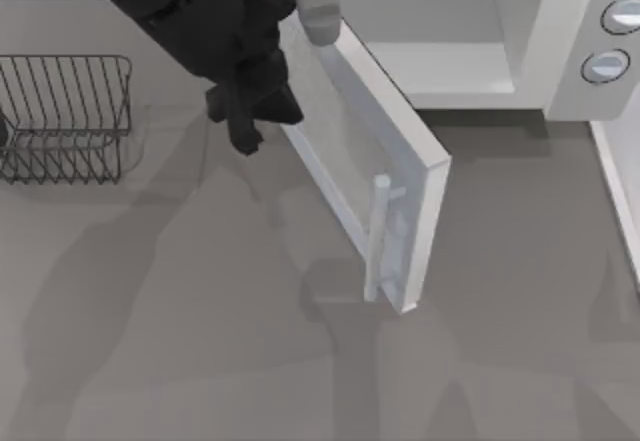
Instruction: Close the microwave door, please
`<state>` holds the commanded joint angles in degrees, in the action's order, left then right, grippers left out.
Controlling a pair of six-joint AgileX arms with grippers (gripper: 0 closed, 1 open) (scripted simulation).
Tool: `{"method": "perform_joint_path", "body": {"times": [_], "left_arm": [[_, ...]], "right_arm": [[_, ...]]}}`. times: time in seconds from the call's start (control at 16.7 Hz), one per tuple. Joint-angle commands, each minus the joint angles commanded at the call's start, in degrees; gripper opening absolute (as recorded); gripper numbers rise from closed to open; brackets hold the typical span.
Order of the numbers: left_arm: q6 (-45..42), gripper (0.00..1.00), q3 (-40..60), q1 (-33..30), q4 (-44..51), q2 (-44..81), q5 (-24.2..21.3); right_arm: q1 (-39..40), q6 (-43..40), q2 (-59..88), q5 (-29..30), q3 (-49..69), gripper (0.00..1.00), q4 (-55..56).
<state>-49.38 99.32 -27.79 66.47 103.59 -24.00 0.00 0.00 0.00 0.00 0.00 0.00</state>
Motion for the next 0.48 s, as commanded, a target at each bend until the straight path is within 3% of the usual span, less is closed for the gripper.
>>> {"method": "perform_joint_path", "body": {"times": [0.48], "left_arm": [[2.24, 0.0, 1.65, -2.04, -0.49, 1.5, 0.7]], "right_arm": [[0.0, 0.0, 0.0, 0.0, 0.0, 1.0, 0.0]]}}
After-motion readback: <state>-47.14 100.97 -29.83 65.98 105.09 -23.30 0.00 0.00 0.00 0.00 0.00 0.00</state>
